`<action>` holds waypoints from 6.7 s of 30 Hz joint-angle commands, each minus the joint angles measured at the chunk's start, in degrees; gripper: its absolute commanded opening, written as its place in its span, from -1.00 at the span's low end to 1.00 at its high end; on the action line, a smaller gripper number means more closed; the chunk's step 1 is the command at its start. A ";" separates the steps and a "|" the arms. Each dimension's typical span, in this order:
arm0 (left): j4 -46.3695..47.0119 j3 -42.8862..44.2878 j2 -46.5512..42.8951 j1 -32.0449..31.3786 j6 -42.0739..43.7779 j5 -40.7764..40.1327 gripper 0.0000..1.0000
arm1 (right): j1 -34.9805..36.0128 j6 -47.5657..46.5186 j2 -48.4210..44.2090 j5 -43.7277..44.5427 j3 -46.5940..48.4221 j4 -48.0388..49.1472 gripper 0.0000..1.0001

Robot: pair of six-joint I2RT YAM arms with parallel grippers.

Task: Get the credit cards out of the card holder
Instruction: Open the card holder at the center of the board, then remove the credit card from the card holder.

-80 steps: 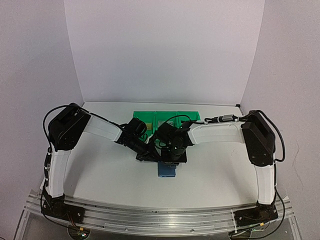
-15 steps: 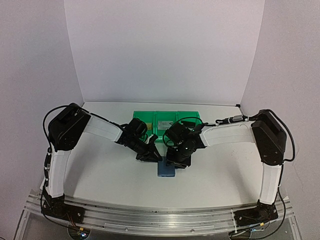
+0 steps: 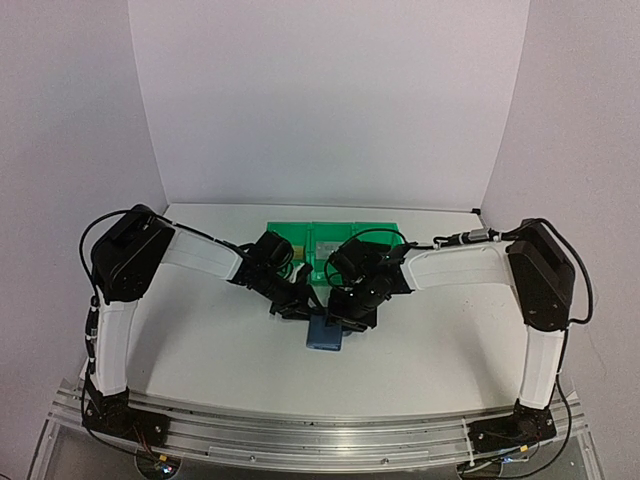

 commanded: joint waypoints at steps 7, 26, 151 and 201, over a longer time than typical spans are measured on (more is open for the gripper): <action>-2.32 -0.91 -4.68 0.98 0.18 0.74 0.14 | -0.08 1.25 -3.58 -3.52 0.38 11.55 -0.30; 8.47 -8.07 -8.94 5.01 -9.04 11.58 0.85 | 2.88 1.07 1.51 -8.45 3.21 23.65 -0.35; 8.75 -20.44 -10.28 11.36 1.94 18.05 -0.59 | 1.89 12.72 7.93 -6.06 -11.13 28.39 -0.72; -9.99 -19.16 -13.86 19.23 22.38 14.38 -1.00 | 0.98 11.06 9.42 -7.90 -14.04 28.51 -0.73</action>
